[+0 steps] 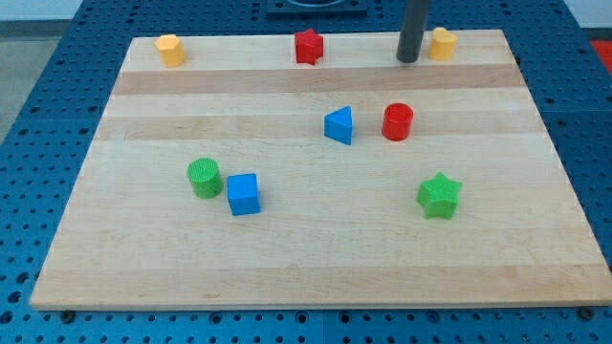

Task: Slightly move the yellow heart to right side

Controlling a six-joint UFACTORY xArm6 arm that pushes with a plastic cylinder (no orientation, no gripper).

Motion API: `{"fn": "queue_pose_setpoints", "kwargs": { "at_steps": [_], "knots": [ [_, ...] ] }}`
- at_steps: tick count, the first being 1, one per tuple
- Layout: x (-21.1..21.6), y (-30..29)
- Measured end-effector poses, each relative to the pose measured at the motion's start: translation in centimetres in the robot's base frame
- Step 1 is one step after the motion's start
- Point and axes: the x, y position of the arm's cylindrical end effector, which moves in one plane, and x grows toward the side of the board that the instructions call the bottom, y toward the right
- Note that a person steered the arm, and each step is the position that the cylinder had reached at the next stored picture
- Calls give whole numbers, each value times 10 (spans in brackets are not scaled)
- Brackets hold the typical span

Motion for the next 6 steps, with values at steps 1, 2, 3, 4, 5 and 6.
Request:
{"fn": "queue_pose_setpoints", "kwargs": {
  "at_steps": [1,2,3,4,5,6],
  "knots": [
    [-16,0],
    [-18,5],
    [-18,21],
    [-18,33],
    [-18,37],
    [-8,36]
  ]
}}
